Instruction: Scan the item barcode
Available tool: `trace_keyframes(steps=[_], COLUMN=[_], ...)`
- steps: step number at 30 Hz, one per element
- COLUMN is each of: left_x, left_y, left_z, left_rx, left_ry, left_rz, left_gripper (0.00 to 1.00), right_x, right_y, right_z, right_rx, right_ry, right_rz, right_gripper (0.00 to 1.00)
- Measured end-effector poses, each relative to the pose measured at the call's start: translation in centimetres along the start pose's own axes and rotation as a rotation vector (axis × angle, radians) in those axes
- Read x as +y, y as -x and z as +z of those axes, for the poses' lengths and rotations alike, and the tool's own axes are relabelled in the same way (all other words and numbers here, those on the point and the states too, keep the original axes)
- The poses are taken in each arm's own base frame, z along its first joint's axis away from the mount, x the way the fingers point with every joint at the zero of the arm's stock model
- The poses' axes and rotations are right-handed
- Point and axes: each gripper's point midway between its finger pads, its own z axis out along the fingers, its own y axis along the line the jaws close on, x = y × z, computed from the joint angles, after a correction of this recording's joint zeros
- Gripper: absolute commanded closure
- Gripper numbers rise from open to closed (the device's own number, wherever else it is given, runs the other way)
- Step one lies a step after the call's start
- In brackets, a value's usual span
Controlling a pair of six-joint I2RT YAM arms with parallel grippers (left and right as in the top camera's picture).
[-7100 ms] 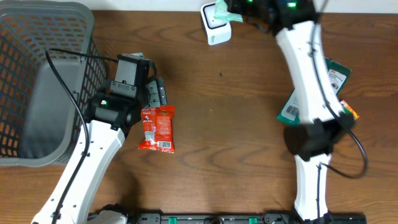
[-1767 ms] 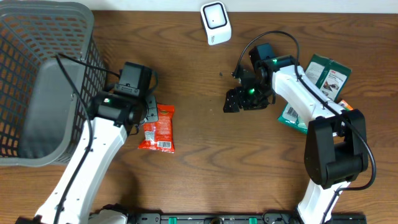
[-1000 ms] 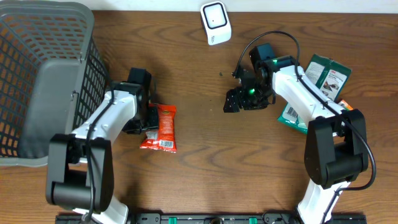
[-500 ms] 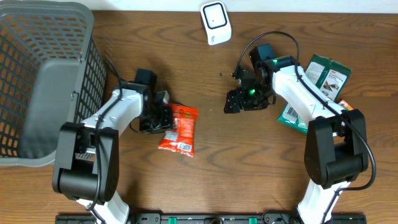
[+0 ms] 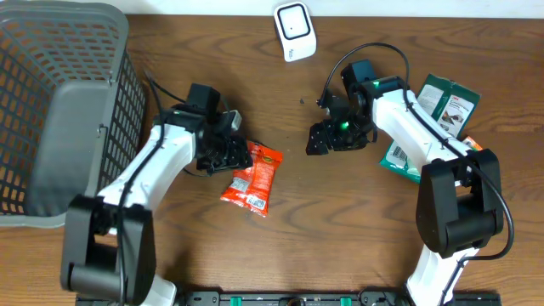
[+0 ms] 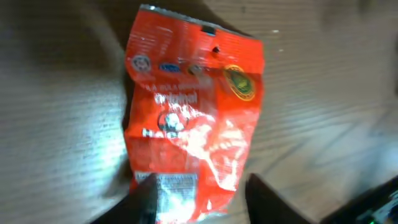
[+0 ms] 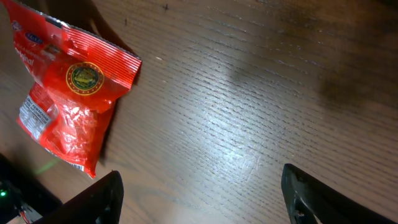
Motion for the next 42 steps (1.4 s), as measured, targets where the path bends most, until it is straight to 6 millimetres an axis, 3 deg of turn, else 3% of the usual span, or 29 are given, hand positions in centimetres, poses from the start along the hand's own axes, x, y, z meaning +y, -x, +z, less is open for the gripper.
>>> trace_keyframes(steps=[3,5,7,20,29,31,36,42], left_x=[-0.1,0.1,0.8,5.4,6.8,6.8,5.0,3.3], left_y=[-0.2,-0.6,-1.3,-6.1,-6.5,-5.9,-3.3,-2.4], left_z=[0.1,0.5,1.1,4.4,3.4,2.7,0.2,0.2], left_rx=[0.002,0.015,0.035,0.117,0.117,0.088,-0.048,-0.080], left_ry=[0.010,0.026,0.061,0.179,0.288,0.303,0.273,0.188], left_rz=[0.007,0.011,0.008,-0.062,-0.099,-0.092,-0.090,-0.086], left_gripper=[0.61,0.74,0.78,0.81,0.79,0.79,0.79,0.80], right_x=[0.0,0.0,0.0,0.0,0.0,0.0,0.8,3.0], right_y=[0.0,0.0,0.0,0.1,0.1,0.1,0.1,0.2], right_z=[0.0,0.0,0.0,0.0,0.0,0.0,0.0,-0.3], right_rx=[-0.001,-0.001,-0.001,-0.003,-0.004,-0.004,-0.006,-0.009], right_ry=[0.000,0.000,0.000,0.000,0.000,0.000,0.045,0.173], right_rz=[0.000,0.000,0.000,-0.001,-0.002,-0.001,-0.012,-0.024], right_gripper=[0.23,0.23,0.23,0.22,0.22,0.16,0.13,0.17])
